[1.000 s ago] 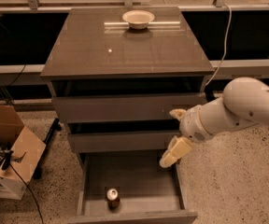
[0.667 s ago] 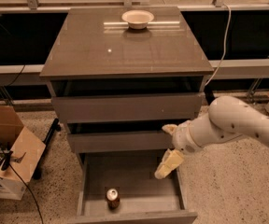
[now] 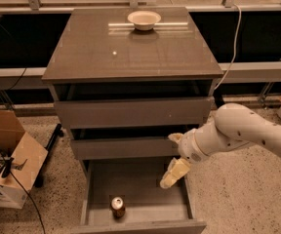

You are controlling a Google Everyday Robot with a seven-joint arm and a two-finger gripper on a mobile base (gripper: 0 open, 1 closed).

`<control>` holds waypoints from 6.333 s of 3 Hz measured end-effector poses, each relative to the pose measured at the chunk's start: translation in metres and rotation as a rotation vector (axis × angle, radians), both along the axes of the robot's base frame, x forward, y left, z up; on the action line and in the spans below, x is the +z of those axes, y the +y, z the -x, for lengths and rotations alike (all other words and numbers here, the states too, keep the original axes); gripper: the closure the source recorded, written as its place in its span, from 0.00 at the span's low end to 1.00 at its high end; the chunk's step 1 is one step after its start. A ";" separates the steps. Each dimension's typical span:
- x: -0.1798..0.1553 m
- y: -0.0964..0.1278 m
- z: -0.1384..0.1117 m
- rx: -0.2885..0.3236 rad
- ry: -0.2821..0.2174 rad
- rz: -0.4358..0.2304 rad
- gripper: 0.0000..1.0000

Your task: Pick orange can from bottom drawer and place on counter

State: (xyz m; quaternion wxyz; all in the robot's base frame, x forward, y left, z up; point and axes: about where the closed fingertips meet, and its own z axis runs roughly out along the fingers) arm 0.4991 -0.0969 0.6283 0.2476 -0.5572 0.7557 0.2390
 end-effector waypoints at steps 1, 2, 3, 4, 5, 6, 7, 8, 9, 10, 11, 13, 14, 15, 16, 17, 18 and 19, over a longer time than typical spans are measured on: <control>-0.046 0.006 -0.011 -0.044 0.056 -0.018 0.00; -0.125 0.015 -0.030 -0.058 0.139 -0.057 0.00; -0.180 0.020 -0.040 -0.062 0.204 -0.099 0.00; -0.190 0.023 -0.040 -0.071 0.205 -0.118 0.00; -0.214 0.028 -0.040 -0.095 0.197 -0.154 0.00; -0.246 0.035 -0.042 -0.069 0.160 -0.229 0.00; -0.331 0.046 -0.043 0.021 0.070 -0.312 0.00; -0.334 0.047 -0.044 0.018 0.068 -0.314 0.00; -0.343 0.074 -0.052 0.037 0.017 -0.313 0.00; -0.371 0.104 -0.059 0.035 -0.024 -0.293 0.00; -0.401 0.137 -0.062 0.042 -0.021 -0.288 0.00; -0.451 0.189 -0.050 0.063 0.068 -0.322 0.00; -0.465 0.206 -0.041 0.074 0.114 -0.352 0.18; -0.473 0.216 -0.035 0.085 0.148 -0.369 0.42; -0.467 0.218 -0.037 0.078 0.141 -0.393 0.65; -0.446 0.216 -0.043 0.066 0.096 -0.414 0.89; -0.407 0.200 -0.046 0.040 0.068 -0.447 1.00; -0.336 0.144 -0.038 -0.030 0.040 -0.466 1.00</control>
Offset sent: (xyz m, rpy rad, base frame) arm 0.0447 0.0183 -0.1832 0.0812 0.1996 -0.0813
